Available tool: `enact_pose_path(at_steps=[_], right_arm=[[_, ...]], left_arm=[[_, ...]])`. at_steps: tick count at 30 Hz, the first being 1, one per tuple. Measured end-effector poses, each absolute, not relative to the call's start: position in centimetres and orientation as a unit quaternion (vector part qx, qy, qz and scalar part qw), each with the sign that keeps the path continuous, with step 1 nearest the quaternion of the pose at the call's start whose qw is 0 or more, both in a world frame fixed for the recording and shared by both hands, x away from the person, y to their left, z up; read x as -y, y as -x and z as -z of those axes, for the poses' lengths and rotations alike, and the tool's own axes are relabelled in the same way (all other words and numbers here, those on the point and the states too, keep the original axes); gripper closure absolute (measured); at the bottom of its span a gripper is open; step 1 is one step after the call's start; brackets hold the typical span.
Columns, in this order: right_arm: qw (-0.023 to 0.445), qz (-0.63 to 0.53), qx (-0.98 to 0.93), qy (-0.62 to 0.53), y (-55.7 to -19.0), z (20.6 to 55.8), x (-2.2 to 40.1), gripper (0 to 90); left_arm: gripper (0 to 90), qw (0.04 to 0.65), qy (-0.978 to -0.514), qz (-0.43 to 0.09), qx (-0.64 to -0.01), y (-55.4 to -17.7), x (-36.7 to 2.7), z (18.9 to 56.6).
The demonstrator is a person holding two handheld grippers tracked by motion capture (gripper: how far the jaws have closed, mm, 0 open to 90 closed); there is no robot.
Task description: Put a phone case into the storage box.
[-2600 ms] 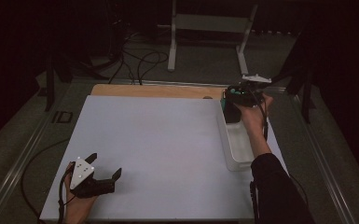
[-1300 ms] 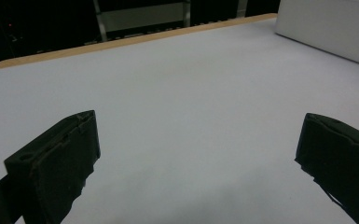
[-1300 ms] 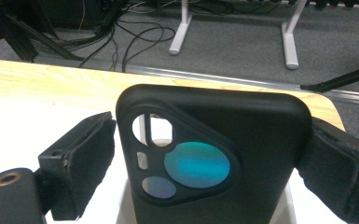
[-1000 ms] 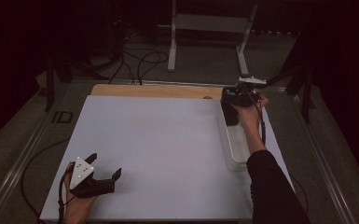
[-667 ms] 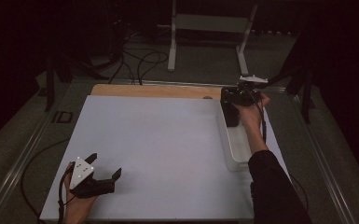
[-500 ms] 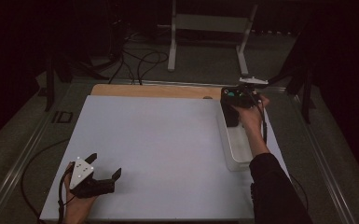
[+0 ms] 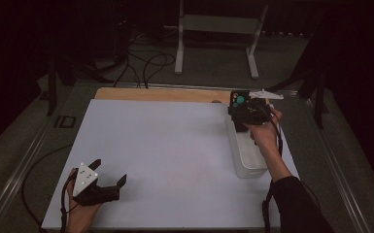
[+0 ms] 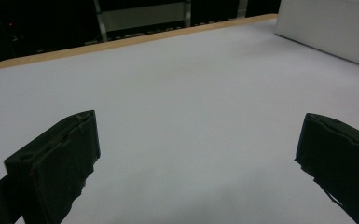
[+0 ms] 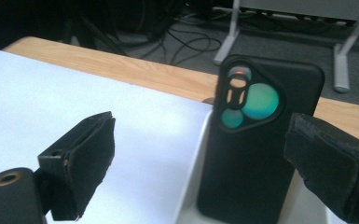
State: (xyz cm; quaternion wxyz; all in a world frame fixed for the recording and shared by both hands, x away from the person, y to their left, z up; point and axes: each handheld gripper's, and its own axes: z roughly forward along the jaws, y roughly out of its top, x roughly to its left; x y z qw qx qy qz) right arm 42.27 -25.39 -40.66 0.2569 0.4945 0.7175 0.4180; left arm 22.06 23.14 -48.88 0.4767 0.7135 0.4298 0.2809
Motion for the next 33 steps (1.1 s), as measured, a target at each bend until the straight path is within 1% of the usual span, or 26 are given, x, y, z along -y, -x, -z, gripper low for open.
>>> enact_pose_path(at_steps=[11,17,18,19,20,23,28,33], right_arm=[[0.236,-0.465,-0.704,-0.483,-37.6,40.6,26.1,8.6],[0.236,-0.47,-0.711,-0.466,-35.3,41.3,25.7,8.6],[0.244,-0.469,-0.715,-0.458,-34.2,41.7,25.4,8.6],[0.244,-0.469,-0.715,-0.458,-34.2,41.7,25.4,8.6],[0.245,-0.469,-0.719,-0.452,-33.2,41.9,25.2,8.6],[0.242,-0.475,-0.718,-0.448,-32.5,42.0,25.2,8.6],[0.25,-0.504,-0.71,-0.423,-30.0,42.7,25.8,8.6],[0.251,-0.514,-0.707,-0.415,-28.6,43.6,26.4,8.6]], left_arm=[[0.2,0.474,-0.712,-0.28,-0.436,-22.1,-23.2,48.3],[0.2,0.471,-0.71,-0.282,-0.441,-22.2,-23.2,47.8],[0.2,0.47,-0.711,-0.282,-0.441,-22.2,-23.3,47.6],[0.2,0.47,-0.711,-0.282,-0.441,-22.2,-23.3,47.6],[0.2,0.469,-0.712,-0.283,-0.44,-22.2,-23.3,47.5],[0.2,0.47,-0.712,-0.283,-0.439,-22.2,-23.4,47.4],[0.2,0.475,-0.709,-0.288,-0.435,-22.1,-23.7,47.0],[0.2,0.478,-0.708,-0.289,-0.433,-22.1,-23.8,46.8]])
